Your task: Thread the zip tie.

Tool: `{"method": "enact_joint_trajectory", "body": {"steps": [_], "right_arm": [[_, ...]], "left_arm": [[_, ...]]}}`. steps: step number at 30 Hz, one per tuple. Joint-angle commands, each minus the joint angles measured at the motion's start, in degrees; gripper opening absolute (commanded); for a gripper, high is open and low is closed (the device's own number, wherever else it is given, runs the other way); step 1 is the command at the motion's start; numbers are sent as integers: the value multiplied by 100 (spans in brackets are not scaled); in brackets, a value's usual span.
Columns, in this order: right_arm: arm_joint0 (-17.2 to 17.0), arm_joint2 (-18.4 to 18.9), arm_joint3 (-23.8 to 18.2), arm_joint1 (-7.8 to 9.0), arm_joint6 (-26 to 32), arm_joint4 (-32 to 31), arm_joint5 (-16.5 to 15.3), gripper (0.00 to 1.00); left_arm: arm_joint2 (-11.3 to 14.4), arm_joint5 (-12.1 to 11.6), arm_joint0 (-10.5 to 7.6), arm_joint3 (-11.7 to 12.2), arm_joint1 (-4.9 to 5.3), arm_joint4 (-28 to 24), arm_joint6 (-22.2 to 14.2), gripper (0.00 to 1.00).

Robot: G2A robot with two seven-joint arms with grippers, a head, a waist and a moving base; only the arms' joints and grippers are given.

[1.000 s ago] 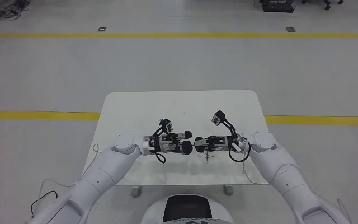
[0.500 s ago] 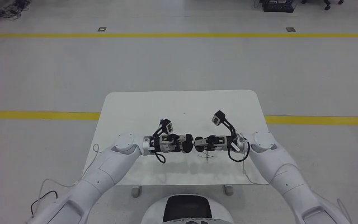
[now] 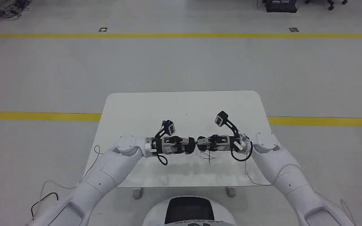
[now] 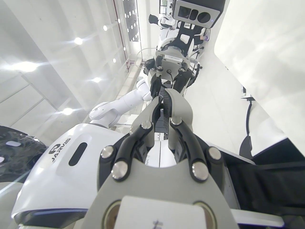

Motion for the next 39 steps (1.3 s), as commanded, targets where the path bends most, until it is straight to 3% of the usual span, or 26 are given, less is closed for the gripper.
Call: {"method": "enact_joint_trajectory", "body": {"steps": [1,10,25,29,33,34,35,39], "right_arm": [[29,-17,33,-3,17,-2,61,0],[130,-92,140,-23,53,6,227,0],[193,-160,165,-44,55,-9,216,0],[202,-172,183,-48,50,-1,214,0],[205,-175,216,-52,46,29,212,0],[204,-171,233,-53,41,47,219,45],[205,-168,240,-54,34,58,227,100],[175,-74,260,-28,16,85,201,100]], "left_arm": [[-7,-6,-2,-1,0,-1,-2,13],[-20,-42,4,-8,-4,19,-5,7],[-15,-11,-6,-11,-12,75,9,8],[-13,-8,-8,5,-15,82,11,0],[-6,-12,-15,23,-20,94,6,0],[-5,-18,-17,31,-21,104,6,0],[-5,-26,-19,37,-22,110,9,0],[-18,-116,-30,68,-16,208,51,0]]}}
